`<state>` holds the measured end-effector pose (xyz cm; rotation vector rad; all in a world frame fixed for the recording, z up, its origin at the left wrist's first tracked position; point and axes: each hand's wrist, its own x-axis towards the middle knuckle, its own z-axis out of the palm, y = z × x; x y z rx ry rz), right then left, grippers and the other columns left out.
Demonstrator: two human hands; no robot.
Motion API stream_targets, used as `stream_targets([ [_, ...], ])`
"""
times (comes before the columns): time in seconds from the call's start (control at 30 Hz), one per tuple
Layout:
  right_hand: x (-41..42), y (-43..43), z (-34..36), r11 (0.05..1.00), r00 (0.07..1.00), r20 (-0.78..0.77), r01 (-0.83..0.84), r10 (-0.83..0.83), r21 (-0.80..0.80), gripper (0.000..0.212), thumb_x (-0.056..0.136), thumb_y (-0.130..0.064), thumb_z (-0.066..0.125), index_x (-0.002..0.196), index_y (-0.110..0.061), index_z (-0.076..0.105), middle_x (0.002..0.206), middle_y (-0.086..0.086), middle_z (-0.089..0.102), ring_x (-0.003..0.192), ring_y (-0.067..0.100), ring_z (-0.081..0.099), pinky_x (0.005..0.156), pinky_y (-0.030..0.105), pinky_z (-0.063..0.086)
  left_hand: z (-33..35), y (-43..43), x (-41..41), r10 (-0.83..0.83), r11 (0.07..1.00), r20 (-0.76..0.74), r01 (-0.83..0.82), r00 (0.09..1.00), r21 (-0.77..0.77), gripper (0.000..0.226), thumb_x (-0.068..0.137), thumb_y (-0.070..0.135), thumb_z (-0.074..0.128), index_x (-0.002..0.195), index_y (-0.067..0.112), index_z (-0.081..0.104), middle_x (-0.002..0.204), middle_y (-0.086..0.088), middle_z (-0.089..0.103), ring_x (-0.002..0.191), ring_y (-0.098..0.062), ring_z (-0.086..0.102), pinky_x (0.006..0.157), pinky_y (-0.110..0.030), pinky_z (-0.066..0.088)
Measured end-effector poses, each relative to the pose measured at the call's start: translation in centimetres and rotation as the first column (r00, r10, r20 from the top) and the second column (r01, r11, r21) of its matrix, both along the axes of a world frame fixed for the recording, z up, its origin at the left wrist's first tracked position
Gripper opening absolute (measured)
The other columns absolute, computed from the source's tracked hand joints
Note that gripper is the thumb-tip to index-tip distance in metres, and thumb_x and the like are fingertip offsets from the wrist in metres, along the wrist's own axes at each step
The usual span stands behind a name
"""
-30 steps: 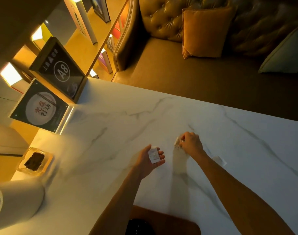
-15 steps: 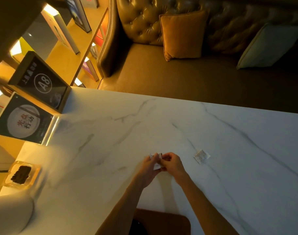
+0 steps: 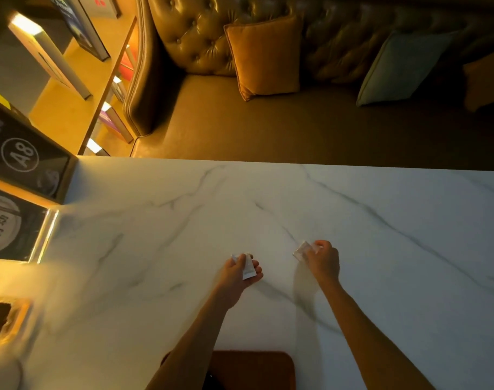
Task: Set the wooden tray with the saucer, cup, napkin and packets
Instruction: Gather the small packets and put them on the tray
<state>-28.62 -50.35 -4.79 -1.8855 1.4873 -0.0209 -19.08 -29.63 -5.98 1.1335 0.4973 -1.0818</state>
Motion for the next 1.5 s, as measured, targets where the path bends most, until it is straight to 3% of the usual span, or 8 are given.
stream_targets([
  [0.23, -0.6, 0.6, -0.6, 0.98, 0.982, -0.1, -0.169, 0.158, -0.107, 0.026, 0.093, -0.024, 0.057, 0.115, -0.01, 0.06, 0.121, 0.02, 0.053, 0.101, 0.039, 0.056, 0.082, 0.041, 0.05, -0.8, 1.3, 0.2, -0.018, 0.998, -0.041, 0.02, 0.999, 0.055, 0.032, 0.101, 0.024, 0.048, 0.114, -0.003, 0.056, 0.096, -0.02, 0.064, 0.084, -0.031, 0.067, 0.072, -0.042, 0.06],
  [0.4, -0.3, 1.4, 0.2, 0.832, 0.874, -0.21, -0.482, 0.438, -0.273, 0.019, 0.091, -0.007, 0.057, 0.106, -0.016, 0.063, 0.113, 0.008, 0.059, 0.101, 0.031, 0.052, 0.067, 0.04, 0.056, -1.0, 1.8, 0.5, 0.028, 0.998, -0.068, -0.024, 0.997, 0.059, 0.031, 0.099, 0.024, 0.052, 0.118, -0.001, 0.05, 0.102, -0.023, 0.062, 0.088, -0.034, 0.066, 0.071, -0.044, 0.061],
  [0.67, -0.7, 1.0, -0.1, 0.78, 0.8, -0.394, -0.569, 0.452, -0.262, 0.023, 0.095, -0.033, 0.054, 0.112, -0.017, 0.058, 0.1, 0.014, 0.064, 0.088, 0.029, 0.061, 0.065, 0.033, 0.052, -0.9, 1.7, 0.6, 0.04, 0.999, -0.08, -0.039, 0.996, 0.015, 0.028, 0.096, 0.024, 0.057, 0.114, 0.003, 0.05, 0.105, -0.026, 0.061, 0.091, -0.037, 0.065, 0.077, -0.048, 0.059],
  [0.83, -0.3, 2.5, 0.0, 0.949, 0.954, -0.019, -0.294, 0.298, 0.112, 0.02, 0.085, -0.032, 0.068, 0.087, -0.012, 0.065, 0.086, 0.007, 0.07, 0.081, 0.026, 0.065, 0.069, 0.035, 0.052, -0.6, 1.6, 0.0, 0.015, 1.0, -0.009, -0.015, 1.0, -0.006, 0.026, 0.094, 0.023, 0.06, 0.112, 0.006, 0.052, 0.102, -0.022, 0.062, 0.088, -0.034, 0.067, 0.078, -0.046, 0.059],
  [1.0, 1.0, 8.1, 0.7, 0.91, 0.971, 0.231, -0.143, 0.055, 0.388, 0.029, 0.082, -0.035, 0.072, 0.101, -0.016, 0.063, 0.094, 0.002, 0.068, 0.087, 0.019, 0.065, 0.078, 0.035, 0.056, 0.6, 1.5, -1.1, -0.085, 0.995, 0.146, 0.092, 0.986, -0.038, 0.026, 0.089, 0.041, 0.064, 0.103, 0.019, 0.064, 0.096, -0.012, 0.069, 0.089, -0.026, 0.07, 0.082, -0.041, 0.058],
  [1.2, 1.5, 12.9, 1.1, 0.946, 0.935, 0.355, -0.139, 0.028, 0.292, 0.02, 0.087, -0.03, 0.068, 0.096, -0.013, 0.064, 0.086, 0.0, 0.07, 0.078, 0.014, 0.068, 0.06, 0.014, 0.052, 1.8, 1.4, -2.6, -0.033, 0.995, 0.216, 0.053, 0.976, -0.086, 0.029, 0.099, 0.03, 0.049, 0.115, 0.007, 0.058, 0.104, -0.016, 0.068, 0.1, -0.028, 0.067, 0.092, -0.041, 0.055],
  [1.4, 0.9, 13.0, 1.6, 0.767, 0.87, 0.45, -0.144, -0.203, 0.625, 0.021, 0.09, -0.024, 0.065, 0.111, -0.024, 0.065, 0.101, 0.003, 0.073, 0.089, 0.019, 0.072, 0.064, 0.029, 0.061, 2.5, 1.2, -2.8, 0.086, 0.979, 0.109, -0.064, 0.99, -0.195, 0.04, 0.098, 0.029, 0.046, 0.128, 0.004, 0.056, 0.111, -0.017, 0.063, 0.102, -0.029, 0.061, 0.092, -0.041, 0.049],
  [1.5, 0.8, 12.1, 1.9, 0.86, 0.862, 0.506, -0.233, -0.033, 0.453, 0.015, 0.091, -0.023, 0.063, 0.103, -0.03, 0.068, 0.097, 0.002, 0.074, 0.083, 0.014, 0.073, 0.063, 0.026, 0.061, 2.7, 0.9, -3.0, 0.046, 0.982, 0.194, -0.008, 0.98, -0.189, 0.036, 0.099, 0.029, 0.047, 0.126, 0.006, 0.056, 0.107, -0.014, 0.064, 0.097, -0.025, 0.063, 0.085, -0.032, 0.053],
])
